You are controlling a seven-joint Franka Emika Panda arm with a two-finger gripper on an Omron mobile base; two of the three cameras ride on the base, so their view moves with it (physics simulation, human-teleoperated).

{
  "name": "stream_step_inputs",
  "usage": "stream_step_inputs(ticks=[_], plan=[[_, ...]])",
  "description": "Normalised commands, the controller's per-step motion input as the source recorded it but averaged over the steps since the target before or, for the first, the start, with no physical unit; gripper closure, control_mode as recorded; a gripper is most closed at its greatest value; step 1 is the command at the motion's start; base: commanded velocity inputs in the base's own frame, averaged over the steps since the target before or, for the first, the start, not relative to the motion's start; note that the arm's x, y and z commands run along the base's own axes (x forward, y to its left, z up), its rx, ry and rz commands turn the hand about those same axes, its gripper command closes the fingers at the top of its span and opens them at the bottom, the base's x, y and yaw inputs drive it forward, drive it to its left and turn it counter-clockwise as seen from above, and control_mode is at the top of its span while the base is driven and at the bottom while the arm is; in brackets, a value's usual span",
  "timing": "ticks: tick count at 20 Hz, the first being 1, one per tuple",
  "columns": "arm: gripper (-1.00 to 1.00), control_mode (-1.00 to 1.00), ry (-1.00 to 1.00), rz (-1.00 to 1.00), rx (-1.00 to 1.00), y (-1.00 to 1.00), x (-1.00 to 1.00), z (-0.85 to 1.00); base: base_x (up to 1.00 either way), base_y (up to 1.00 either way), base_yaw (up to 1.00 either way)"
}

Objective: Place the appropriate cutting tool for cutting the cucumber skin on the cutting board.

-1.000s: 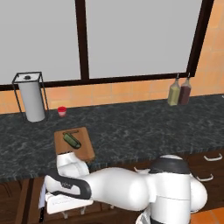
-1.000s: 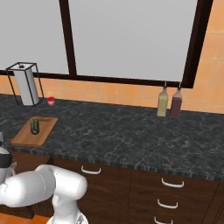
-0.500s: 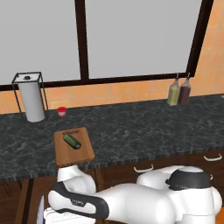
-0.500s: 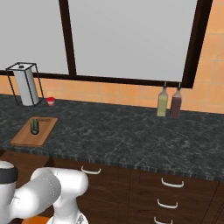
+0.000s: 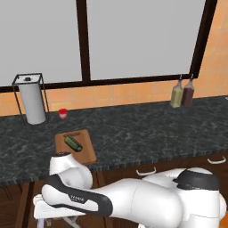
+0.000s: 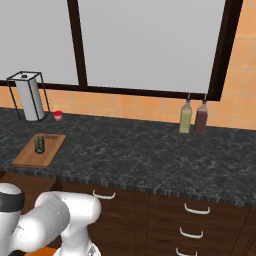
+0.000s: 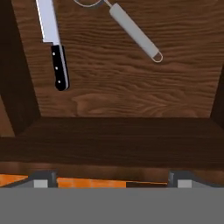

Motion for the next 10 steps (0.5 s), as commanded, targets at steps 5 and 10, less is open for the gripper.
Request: stream_step_inputs(ticks=[5, 10], plan=[[-1.0, -1.0, -0.19, 0.08, -0.06, 0.08, 0.36, -0.15, 0.0, 0.0, 0.0], [-1.0, -1.0, -0.11, 0.18, -0.01, -0.1, 0.25, -0.28, 0.0, 0.0, 0.0]])
